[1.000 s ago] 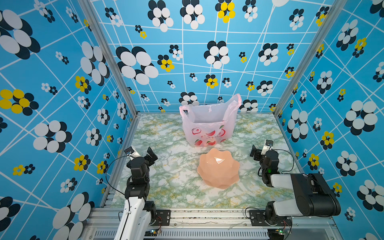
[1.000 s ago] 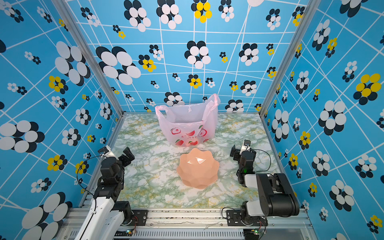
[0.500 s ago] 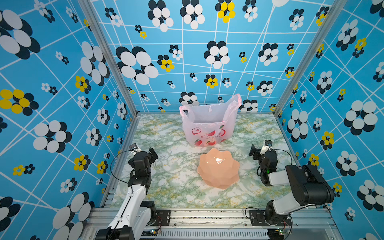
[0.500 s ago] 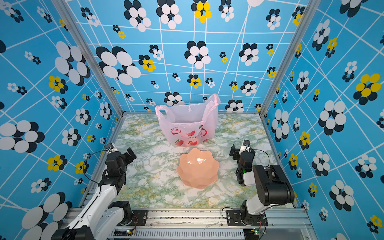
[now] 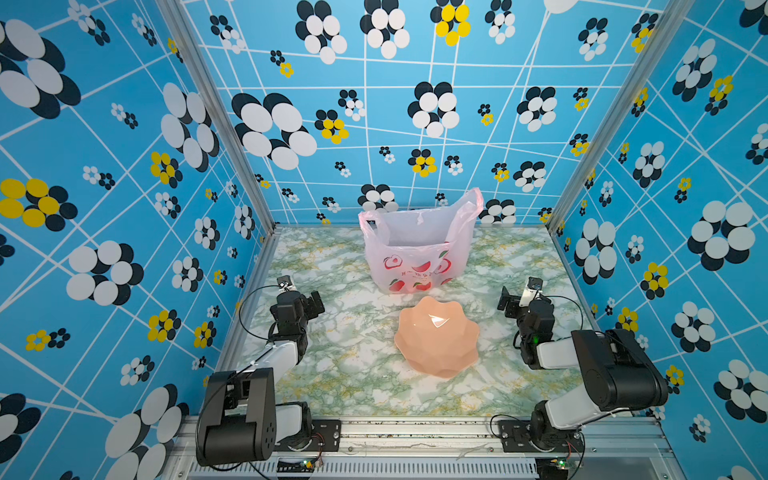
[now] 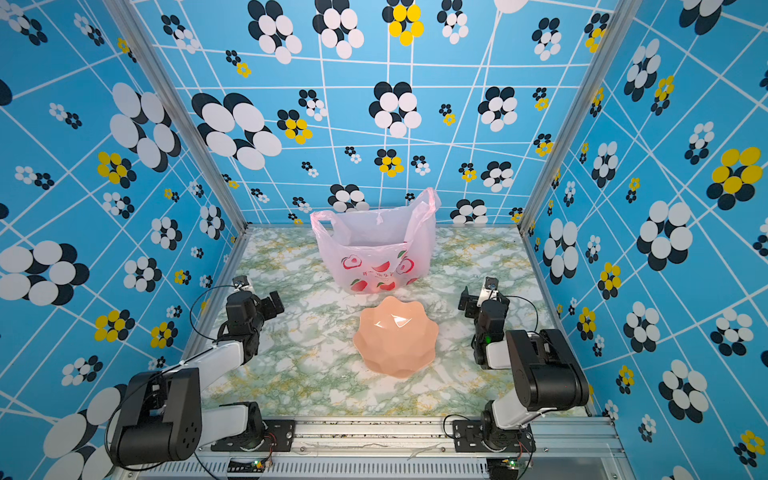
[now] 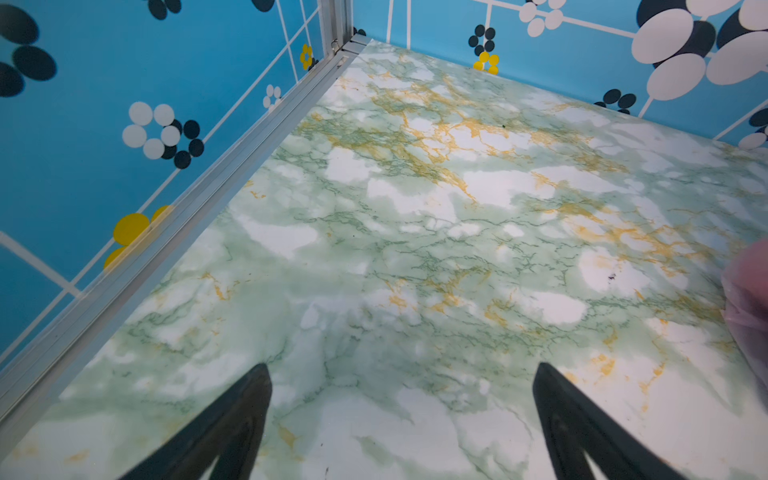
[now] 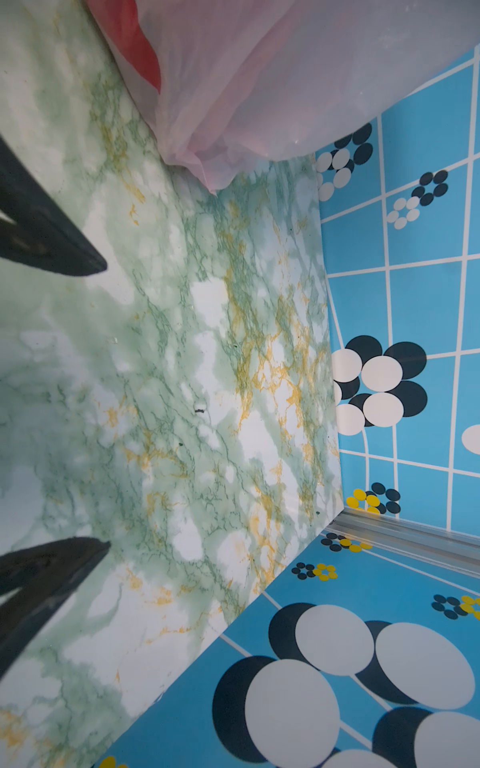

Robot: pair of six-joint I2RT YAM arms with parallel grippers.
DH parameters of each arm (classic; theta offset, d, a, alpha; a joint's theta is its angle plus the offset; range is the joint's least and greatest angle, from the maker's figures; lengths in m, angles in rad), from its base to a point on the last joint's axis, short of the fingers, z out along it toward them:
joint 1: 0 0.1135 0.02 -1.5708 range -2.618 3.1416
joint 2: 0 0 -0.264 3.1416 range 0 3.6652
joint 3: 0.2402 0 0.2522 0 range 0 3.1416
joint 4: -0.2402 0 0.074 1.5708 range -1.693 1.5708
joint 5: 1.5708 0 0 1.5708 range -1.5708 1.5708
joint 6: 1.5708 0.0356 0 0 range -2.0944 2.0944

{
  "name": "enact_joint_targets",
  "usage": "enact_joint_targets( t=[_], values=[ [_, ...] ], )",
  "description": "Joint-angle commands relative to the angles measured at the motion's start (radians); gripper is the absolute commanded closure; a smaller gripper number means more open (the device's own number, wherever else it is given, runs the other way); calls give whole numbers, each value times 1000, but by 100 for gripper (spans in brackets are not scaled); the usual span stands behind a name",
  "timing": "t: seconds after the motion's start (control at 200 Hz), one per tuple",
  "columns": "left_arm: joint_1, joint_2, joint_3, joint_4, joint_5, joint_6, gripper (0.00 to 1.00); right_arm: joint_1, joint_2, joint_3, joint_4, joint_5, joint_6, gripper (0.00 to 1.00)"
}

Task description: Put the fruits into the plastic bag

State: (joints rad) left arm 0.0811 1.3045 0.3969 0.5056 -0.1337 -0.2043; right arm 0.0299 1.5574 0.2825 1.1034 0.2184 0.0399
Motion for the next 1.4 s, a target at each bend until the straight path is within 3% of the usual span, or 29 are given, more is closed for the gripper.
enact_joint_targets(
  t=[0.0,0.745,1.04,1.394],
  values=[
    [4,37,32,105,52,42,1,-5,4,24,-24,-6,-6,1],
    [0,135,19,246,176,92,1,-5,4,30,-40,-6,-5,1],
    [-57,204,2,336,256,194,1,-5,3,36,-51,-5,-6,1],
    [-83,236,-3,372,185,200,1,-5,0,91,-157,6,1,1]
  ],
)
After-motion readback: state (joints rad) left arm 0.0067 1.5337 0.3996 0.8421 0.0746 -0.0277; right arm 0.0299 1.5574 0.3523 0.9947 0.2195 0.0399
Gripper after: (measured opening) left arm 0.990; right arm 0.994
